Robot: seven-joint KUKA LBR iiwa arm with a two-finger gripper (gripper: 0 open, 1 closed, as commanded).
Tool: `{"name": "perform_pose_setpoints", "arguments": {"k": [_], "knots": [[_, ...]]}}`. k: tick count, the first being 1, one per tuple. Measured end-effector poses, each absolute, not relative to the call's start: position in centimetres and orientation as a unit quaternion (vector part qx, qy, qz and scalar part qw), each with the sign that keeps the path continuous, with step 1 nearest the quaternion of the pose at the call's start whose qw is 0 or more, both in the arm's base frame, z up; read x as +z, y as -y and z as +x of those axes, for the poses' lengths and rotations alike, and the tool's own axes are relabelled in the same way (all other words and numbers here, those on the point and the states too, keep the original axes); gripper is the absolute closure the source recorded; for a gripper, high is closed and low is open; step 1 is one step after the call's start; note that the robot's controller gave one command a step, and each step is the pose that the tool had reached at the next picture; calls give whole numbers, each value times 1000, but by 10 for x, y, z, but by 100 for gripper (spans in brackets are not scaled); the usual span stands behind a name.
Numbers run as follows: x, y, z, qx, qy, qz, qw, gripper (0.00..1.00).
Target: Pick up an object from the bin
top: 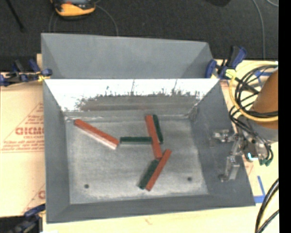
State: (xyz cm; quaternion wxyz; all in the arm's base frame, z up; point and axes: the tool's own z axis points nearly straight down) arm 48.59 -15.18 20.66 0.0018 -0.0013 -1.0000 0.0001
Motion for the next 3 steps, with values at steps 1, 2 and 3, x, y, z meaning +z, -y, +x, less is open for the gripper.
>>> {"name": "perform_pose_setpoints", "arguments": {"k": [1,2,3], "knots": [[210,151,488,1,1000,0,-2,0],[151,110,490,2,1000,31,-4,0],[126,94,502,-1,992,124,1,0]]}}
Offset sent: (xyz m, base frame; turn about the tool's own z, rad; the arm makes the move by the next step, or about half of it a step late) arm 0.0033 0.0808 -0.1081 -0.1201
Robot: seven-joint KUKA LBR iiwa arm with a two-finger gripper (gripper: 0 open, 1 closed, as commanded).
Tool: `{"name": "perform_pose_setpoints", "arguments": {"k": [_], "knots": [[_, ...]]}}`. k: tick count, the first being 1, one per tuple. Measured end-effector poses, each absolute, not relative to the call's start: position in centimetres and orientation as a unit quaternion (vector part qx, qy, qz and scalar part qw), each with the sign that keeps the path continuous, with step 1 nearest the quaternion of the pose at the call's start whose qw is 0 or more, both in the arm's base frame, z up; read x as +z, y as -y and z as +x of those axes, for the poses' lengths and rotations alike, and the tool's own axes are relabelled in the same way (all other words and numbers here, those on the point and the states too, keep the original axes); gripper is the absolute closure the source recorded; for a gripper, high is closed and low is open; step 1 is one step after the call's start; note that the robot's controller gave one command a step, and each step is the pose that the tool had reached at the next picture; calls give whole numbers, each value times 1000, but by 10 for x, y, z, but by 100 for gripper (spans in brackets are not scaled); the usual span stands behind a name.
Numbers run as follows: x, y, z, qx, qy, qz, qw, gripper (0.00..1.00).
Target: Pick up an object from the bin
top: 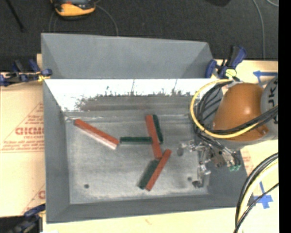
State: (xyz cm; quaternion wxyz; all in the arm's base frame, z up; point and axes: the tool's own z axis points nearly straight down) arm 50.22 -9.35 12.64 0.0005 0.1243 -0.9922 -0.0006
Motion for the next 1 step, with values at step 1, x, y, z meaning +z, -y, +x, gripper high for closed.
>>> {"name": "perform_pose_setpoints", "arguments": {"k": [1], "knots": [[106,79,501,1,990,144,-3,0]]}}
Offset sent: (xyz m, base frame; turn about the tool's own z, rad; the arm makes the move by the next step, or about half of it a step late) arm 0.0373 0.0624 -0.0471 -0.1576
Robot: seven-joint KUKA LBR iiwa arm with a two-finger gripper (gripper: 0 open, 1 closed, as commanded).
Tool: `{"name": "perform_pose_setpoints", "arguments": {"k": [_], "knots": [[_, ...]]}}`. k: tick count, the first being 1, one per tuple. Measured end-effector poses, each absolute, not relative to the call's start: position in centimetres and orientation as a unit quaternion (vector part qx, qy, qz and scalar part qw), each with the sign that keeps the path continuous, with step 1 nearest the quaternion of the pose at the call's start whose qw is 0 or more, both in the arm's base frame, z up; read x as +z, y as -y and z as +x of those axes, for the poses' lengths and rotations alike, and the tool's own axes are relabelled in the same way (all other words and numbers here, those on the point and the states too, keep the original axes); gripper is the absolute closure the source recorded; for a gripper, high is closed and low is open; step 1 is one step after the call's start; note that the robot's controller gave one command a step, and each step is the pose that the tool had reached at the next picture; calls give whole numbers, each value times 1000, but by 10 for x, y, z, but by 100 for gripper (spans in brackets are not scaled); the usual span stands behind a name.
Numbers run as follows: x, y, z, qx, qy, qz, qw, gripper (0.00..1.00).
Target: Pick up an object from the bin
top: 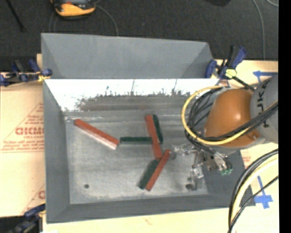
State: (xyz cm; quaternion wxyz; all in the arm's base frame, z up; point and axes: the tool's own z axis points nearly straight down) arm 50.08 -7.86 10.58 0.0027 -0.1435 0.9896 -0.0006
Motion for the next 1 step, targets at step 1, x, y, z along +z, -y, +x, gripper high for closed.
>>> {"name": "perform_pose_setpoints", "arguments": {"k": [1], "knots": [[96,63,512,0,-1000,-29,2,0]]}}
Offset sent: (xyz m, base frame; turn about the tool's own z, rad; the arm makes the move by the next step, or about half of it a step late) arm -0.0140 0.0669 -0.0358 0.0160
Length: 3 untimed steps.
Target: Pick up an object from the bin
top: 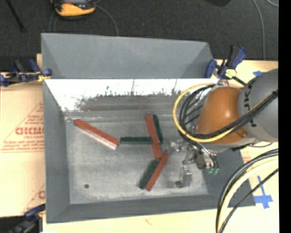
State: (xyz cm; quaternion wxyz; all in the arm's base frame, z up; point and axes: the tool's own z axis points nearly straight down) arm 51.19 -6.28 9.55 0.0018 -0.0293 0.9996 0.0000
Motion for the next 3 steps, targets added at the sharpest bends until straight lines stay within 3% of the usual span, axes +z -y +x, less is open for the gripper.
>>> {"name": "perform_pose_setpoints", "arguments": {"k": [1,2,3], "knots": [[84,38,502,-1,-997,-76,3,0],[77,-18,503,0,-1000,26,4,100],[75,-18,502,-1,-1000,25,2,0]]}}
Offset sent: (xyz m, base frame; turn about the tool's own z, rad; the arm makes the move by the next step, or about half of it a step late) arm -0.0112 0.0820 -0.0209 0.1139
